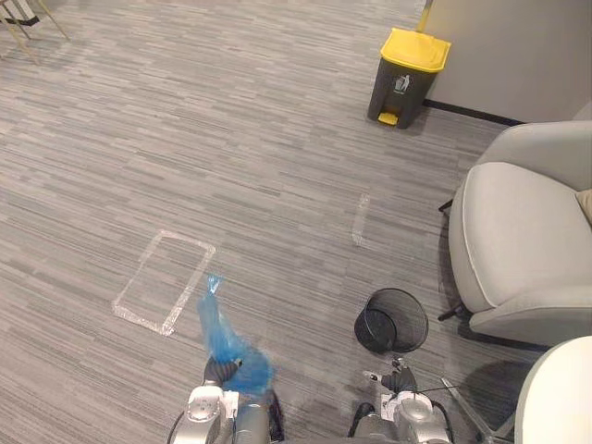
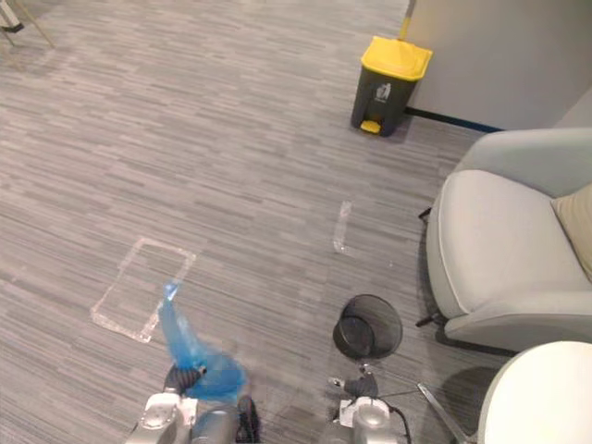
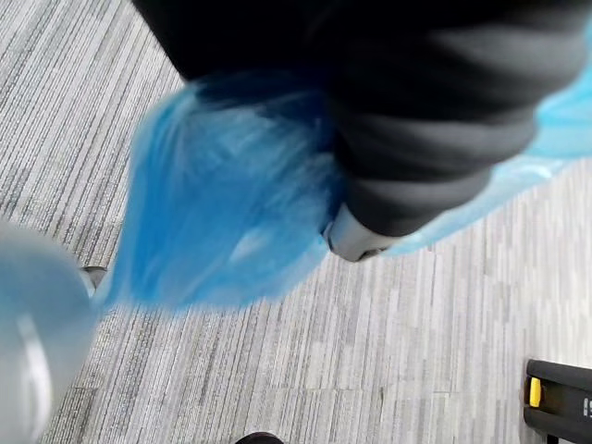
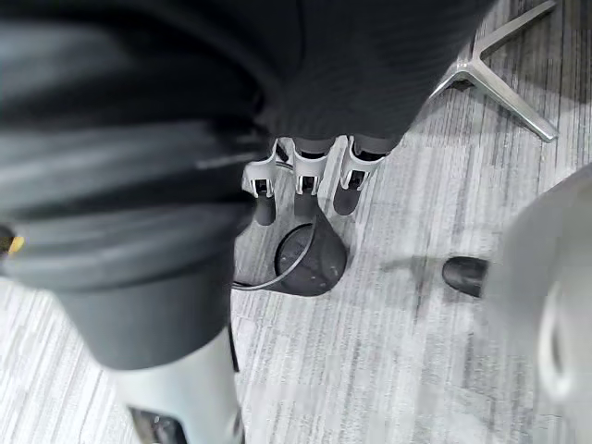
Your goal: Gather rubbish on tea table into small bin, then transfer packed bag to large trash can.
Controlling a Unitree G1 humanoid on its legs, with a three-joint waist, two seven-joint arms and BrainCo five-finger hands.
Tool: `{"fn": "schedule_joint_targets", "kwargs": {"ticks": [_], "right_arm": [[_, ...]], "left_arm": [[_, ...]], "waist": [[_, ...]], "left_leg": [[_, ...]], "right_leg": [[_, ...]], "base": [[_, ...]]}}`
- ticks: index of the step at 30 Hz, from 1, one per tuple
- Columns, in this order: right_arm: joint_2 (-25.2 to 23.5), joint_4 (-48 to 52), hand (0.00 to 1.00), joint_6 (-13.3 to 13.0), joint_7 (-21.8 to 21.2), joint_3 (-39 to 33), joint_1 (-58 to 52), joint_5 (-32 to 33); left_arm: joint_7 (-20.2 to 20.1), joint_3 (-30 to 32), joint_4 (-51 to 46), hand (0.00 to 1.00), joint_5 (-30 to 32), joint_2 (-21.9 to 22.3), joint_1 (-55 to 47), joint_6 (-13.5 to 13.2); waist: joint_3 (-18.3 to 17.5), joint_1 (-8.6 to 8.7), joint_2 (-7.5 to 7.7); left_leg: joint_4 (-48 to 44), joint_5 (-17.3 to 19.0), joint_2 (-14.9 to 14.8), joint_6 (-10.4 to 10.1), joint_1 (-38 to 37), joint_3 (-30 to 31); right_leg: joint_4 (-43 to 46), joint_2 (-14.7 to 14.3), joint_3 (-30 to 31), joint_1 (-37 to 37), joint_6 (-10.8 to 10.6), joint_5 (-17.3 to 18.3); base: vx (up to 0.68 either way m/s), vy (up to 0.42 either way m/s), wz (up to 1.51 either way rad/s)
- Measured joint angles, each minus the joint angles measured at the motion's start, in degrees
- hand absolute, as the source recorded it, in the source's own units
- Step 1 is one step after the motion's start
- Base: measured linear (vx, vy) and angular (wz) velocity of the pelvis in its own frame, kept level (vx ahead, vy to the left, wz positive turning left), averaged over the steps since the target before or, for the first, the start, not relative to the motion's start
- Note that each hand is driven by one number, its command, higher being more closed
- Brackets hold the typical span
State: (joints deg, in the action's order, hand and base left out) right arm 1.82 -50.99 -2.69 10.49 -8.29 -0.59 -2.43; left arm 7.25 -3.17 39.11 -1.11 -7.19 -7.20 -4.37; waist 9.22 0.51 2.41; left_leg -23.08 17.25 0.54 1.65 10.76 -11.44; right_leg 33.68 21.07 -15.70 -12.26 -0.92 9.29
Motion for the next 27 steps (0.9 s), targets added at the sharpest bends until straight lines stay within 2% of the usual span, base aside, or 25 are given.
{"fn": "schedule_joint_targets", "kwargs": {"ticks": [1,2,4,5,6,7,8,9,10,11,12,13,14,15,16,17,19,20,21,22,23,24,25,26,27], "right_arm": [[-0.1,-0.2,0.00,0.0,-0.2,0.1,-0.4,0.0],[-0.1,-0.4,0.00,0.0,-0.4,0.5,-0.4,0.0],[0.0,-1.8,0.00,0.0,-0.5,1.6,0.5,0.0],[0.1,-1.9,0.00,0.0,-0.4,1.6,0.4,0.0],[0.6,-1.8,0.00,-0.1,-0.5,1.3,0.0,0.1],[0.8,-1.7,0.00,0.0,-0.4,0.3,-0.1,-0.1],[0.9,-1.7,0.00,0.0,-0.4,0.2,-0.6,-0.1],[1.4,-1.6,0.00,-0.1,-0.4,-0.7,-0.5,0.0],[1.4,-1.1,0.00,-0.1,-0.4,-1.4,0.0,0.0],[1.4,-0.7,0.00,-0.1,-0.4,-2.1,0.0,0.0],[1.4,1.7,0.00,0.0,-0.5,-2.2,-1.5,0.0],[1.4,3.3,0.00,-0.1,-0.5,-2.1,-2.6,0.1],[1.0,4.6,0.00,-0.1,-0.5,-2.0,-3.5,0.1],[0.3,6.4,0.00,-0.2,-0.3,-0.4,-5.1,0.2],[-0.2,6.5,0.00,-0.2,-0.4,-0.3,-4.0,0.3],[-0.7,6.6,0.00,-0.2,-0.4,-0.3,-3.5,0.3],[-2.7,7.4,0.00,-0.2,-0.4,-0.4,-2.7,0.3],[-3.1,7.4,0.00,-0.2,-0.4,-0.4,-2.6,0.3],[-3.7,7.5,0.00,-0.1,-0.2,-0.5,-2.3,0.3],[-3.9,7.5,0.00,-0.1,-0.2,-0.6,-2.5,0.3],[-3.7,7.3,0.00,-0.1,0.0,-1.2,-2.7,0.3],[-3.0,7.1,0.00,-0.1,0.4,-2.1,-3.0,0.3],[-3.1,5.0,0.00,0.6,0.9,-2.5,-2.7,0.3],[-3.4,5.0,0.00,0.7,0.8,-2.3,-2.8,0.3],[-4.1,5.2,0.00,0.7,0.9,-2.3,-3.5,0.2]], "left_arm": [[0.1,0.1,-0.2,1.00,0.0,-0.2,0.0,0.0],[0.2,0.4,-0.2,1.00,0.0,-0.3,0.0,0.0],[0.3,2.5,0.0,1.00,-0.1,-1.4,0.7,0.0],[0.3,2.5,0.0,1.00,-0.1,-1.4,1.0,0.0],[0.3,2.3,0.1,1.00,-0.1,-1.3,1.6,0.0],[0.2,2.1,0.1,1.00,-0.1,-1.1,1.9,0.0],[0.2,2.0,0.3,1.00,-0.1,-1.1,1.9,0.0],[0.2,2.0,1.1,1.00,-0.1,-0.5,2.0,0.0],[-0.1,1.5,0.9,1.00,0.0,-0.4,2.3,-0.1],[-0.2,1.2,0.9,1.00,0.0,0.2,2.6,-0.1],[-0.2,1.2,0.6,1.00,0.0,1.8,3.3,0.0],[-0.2,1.3,0.0,1.00,0.1,2.9,3.1,0.0],[-0.4,2.0,-1.2,1.00,0.3,3.7,1.8,-0.1],[-1.0,2.7,-4.0,1.00,0.5,4.7,-0.2,-0.3],[-1.2,2.9,-5.0,1.00,0.5,5.1,-0.6,-0.2],[-1.3,3.2,-5.0,1.00,0.5,5.2,-0.4,-0.1],[-1.3,3.4,-5.8,1.00,0.5,5.3,-0.3,-0.1],[-1.3,3.4,-5.9,1.00,0.5,5.4,-0.3,-0.1],[-1.4,3.4,-6.1,1.00,0.6,5.9,-0.5,-0.1],[-1.4,3.4,-6.1,1.00,0.6,6.1,-0.4,-0.1],[-1.3,3.5,-5.8,1.00,0.6,6.8,-0.1,-0.1],[-1.3,3.5,-5.7,1.00,0.6,7.5,-0.1,-0.2],[-1.2,3.8,-3.5,1.00,0.6,7.2,0.3,-0.2],[-1.0,4.2,-3.0,1.00,0.6,6.9,0.6,-0.1],[-0.8,4.6,-2.9,1.00,0.6,6.4,1.0,-0.1]], "waist": [[0.9,0.55,-1.06],[1.0,0.45,-1.21],[1.3,0.51,-0.63],[1.4,0.56,-0.56],[1.4,1.05,-0.44],[1.3,1.59,-0.27],[1.3,2.04,-0.35],[1.0,2.38,-1.50],[0.8,2.42,-2.11],[1.0,2.63,-2.35],[1.6,3.38,-2.76],[2.2,3.41,-3.09],[1.7,2.67,-4.19],[1.3,1.77,-4.10],[1.2,0.44,-4.74],[1.3,-0.08,-4.40],[2.4,-1.48,-1.48],[2.5,-1.59,-1.18],[2.8,-2.04,-0.20],[2.7,-2.11,0.02],[2.5,-2.26,-0.14],[2.1,-2.40,-1.17],[1.6,-2.91,-0.06],[1.0,-2.63,0.65],[0.3,-2.90,1.29]], "left_leg": [[0.0,0.9,-1.1,0.2,-1.8,1.3],[0.4,1.2,-1.7,0.0,-2.5,1.6],[4.1,1.6,-3.0,-0.5,-6.7,1.8],[5.0,1.6,-3.0,-0.6,-7.7,2.1],[7.0,1.6,-3.0,-1.9,-10.1,2.8],[8.6,2.2,-2.8,-3.0,-12.8,3.3],[9.0,2.4,-2.8,-3.3,-13.8,3.8],[10.0,2.5,-4.1,-4.2,-15.3,4.7],[10.3,0.7,-4.7,-7.1,-15.5,4.6],[9.8,-0.7,-4.8,-8.1,-16.1,4.4],[3.2,-2.9,-5.2,-8.3,-15.6,4.2],[-3.4,-4.2,-5.7,-8.4,-14.7,3.6],[-14.2,-6.0,-8.3,-8.4,-11.9,2.3],[-29.5,-7.5,-12.2,-5.8,-6.3,0.0],[-36.2,-3.9,-14.7,-4.4,-1.7,-0.4],[-37.3,-2.7,-15.1,-4.1,0.7,-0.7],[-31.9,0.0,-14.9,-3.4,6.6,-0.7],[-30.3,0.1,-14.9,-3.2,7.4,-0.6],[-23.7,0.1,-14.2,-3.2,9.9,0.1],[-21.4,-0.1,-13.7,-3.4,10.7,0.6],[-12.3,-2.1,-12.4,-5.1,11.5,2.6],[-2.7,-6.7,-11.9,-6.4,10.7,4.6],[-3.4,-10.6,-10.6,-6.8,9.6,3.3],[-3.3,-9.5,-9.9,-6.5,9.4,2.5],[-5.6,-6.4,-9.3,-5.7,9.1,0.9]], "right_leg": [[3.3,-2.6,2.6,-1.9,-1.7,2.7],[3.0,-4.3,2.7,-2.7,-2.2,3.8],[-1.6,-10.2,-0.9,-6.3,-1.8,4.2],[-3.4,-11.3,-2.0,-7.0,-1.3,3.9],[-8.5,-13.3,-3.9,-8.2,-0.5,1.9],[-12.7,-15.1,-4.2,-8.6,1.1,-3.3],[-13.4,-15.7,-3.8,-8.2,2.4,-5.9],[-13.1,-16.2,-5.1,-6.9,4.5,-5.5],[-11.7,-15.9,-5.7,-6.6,5.0,-3.6],[-10.1,-15.5,-6.2,-6.1,4.9,-2.2],[-5.3,-13.9,-8.4,-4.6,5.5,-0.3],[-1.6,-13.3,-9.8,-4.7,5.0,0.8],[-8.8,-15.6,-8.9,-0.6,4.0,-0.3],[-12.7,-17.9,-7.1,4.2,4.5,3.3],[-13.6,-19.7,-4.4,5.8,4.9,4.2],[-14.3,-19.9,-3.1,6.8,4.9,4.2],[-18.0,-19.0,1.4,11.2,4.4,4.1],[-18.4,-18.7,2.0,12.0,4.3,4.1],[-20.3,-17.5,4.3,14.4,2.6,4.6],[-20.5,-17.1,5.1,14.7,1.5,4.9],[-20.9,-16.2,6.9,15.8,-0.7,5.9],[-21.0,-16.3,8.5,16.2,-2.5,6.9],[-20.9,-14.5,11.8,16.5,-4.3,8.1],[-21.1,-13.7,12.6,16.4,-3.8,7.7],[-20.6,-12.6,14.1,16.3,-3.3,6.4]], "base": [[0.22,0.059,0.31],[0.26,-0.018,0.19],[0.31,-0.063,0.13],[0.36,-0.081,0.34],[0.42,-0.090,0.41],[0.46,-0.095,0.44],[0.54,-0.096,0.37],[0.56,-0.087,0.28],[0.65,-0.123,0.28],[0.63,-0.132,0.39],[0.51,-0.131,0.42],[0.35,-0.105,0.31],[0.25,-0.082,-0.22],[0.35,-0.028,-0.82],[0.40,0.023,-1.03],[0.49,0.068,-1.11],[0.46,0.079,-0.96],[0.46,0.141,-0.91],[0.37,0.168,-0.60],[0.46,0.274,-0.80],[0.44,0.358,-0.68],[0.51,0.456,-0.94],[0.42,0.384,-0.70],[0.43,0.351,-0.67],[0.46,0.336,-0.53]]}}
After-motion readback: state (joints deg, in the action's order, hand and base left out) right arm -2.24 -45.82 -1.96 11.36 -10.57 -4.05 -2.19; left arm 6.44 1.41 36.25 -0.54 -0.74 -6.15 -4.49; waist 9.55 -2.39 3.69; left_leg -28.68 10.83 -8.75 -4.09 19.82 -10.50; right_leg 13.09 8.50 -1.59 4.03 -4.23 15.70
